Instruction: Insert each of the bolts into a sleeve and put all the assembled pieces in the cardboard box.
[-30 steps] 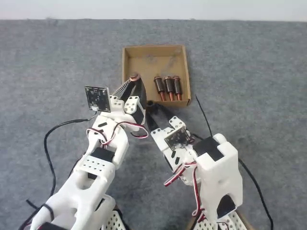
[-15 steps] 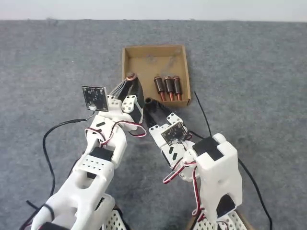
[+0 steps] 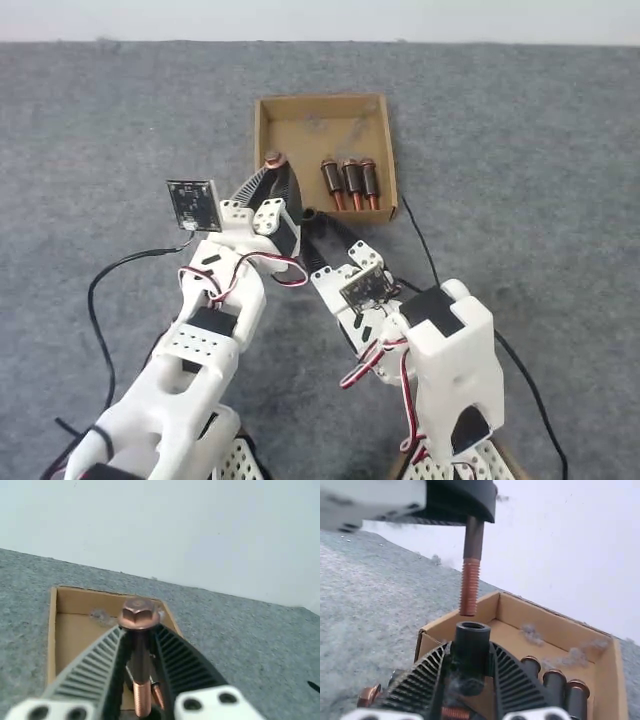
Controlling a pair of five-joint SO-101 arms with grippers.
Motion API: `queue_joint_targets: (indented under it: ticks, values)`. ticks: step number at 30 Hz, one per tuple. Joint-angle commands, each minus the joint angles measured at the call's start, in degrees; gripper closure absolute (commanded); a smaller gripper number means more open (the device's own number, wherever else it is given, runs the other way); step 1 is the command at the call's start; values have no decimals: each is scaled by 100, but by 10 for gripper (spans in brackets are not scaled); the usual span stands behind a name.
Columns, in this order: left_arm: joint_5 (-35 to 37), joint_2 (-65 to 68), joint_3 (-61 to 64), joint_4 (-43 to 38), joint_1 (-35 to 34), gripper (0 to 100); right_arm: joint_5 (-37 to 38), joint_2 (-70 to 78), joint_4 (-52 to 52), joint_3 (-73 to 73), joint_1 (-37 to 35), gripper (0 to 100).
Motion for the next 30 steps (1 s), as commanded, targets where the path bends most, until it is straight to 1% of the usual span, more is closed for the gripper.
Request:
queue_joint_targets:
  ticks: [1, 6, 10, 18, 21, 25, 30]
  values:
    - [70, -246, -57, -176, 123, 988, 70, -189, -286, 149, -40, 991]
    - [70, -246, -31, -167, 246, 988, 79, -409, -286, 422, -31, 991]
    - [70, -255, -57, 44, 264, 988, 53, -470, -286, 527, -31, 991]
    - [53, -290, 84, 62, 334, 988, 35, -505, -312, 651, -40, 991]
    - [53, -273, 92, 62, 343, 988, 18, -760, -277, 791, -40, 991]
    - [53, -273, 119, 70, 334, 988, -501, -1191, 215, 923, -4, 991]
    - [53, -299, 171, 70, 334, 988, -659, -1701, 778, 1064, 4, 991]
